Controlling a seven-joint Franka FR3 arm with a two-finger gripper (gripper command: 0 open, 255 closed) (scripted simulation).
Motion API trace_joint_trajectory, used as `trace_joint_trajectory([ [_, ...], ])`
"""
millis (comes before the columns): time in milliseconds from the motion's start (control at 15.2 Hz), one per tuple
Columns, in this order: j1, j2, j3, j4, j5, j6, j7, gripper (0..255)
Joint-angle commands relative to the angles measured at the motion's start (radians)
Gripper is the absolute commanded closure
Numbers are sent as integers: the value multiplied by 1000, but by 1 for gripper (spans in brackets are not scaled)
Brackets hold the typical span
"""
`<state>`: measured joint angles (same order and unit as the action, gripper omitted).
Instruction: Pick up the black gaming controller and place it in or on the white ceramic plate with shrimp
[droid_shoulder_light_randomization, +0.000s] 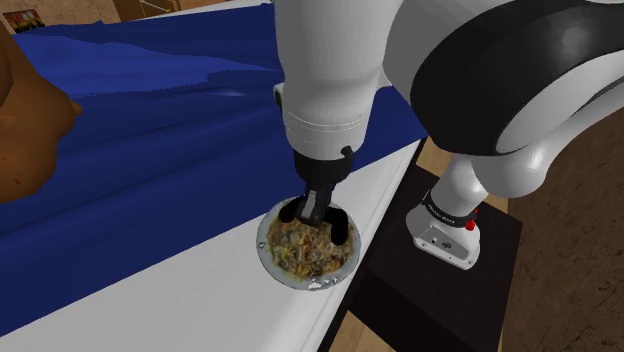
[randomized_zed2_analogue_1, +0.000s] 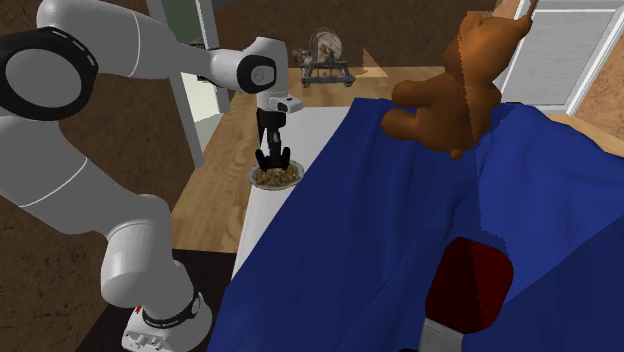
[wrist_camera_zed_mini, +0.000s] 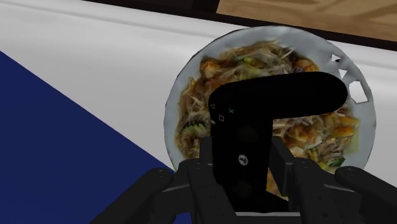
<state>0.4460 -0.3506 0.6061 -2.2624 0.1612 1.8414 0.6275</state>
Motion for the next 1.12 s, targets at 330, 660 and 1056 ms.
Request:
trace_joint_trajectory([
  [330,0,8,4,-16,-2,23,3,255],
  [660,0,9,4,-16,-2,24,3,0],
  [1056,-4,3,-8,81,-8,-78,4,0],
])
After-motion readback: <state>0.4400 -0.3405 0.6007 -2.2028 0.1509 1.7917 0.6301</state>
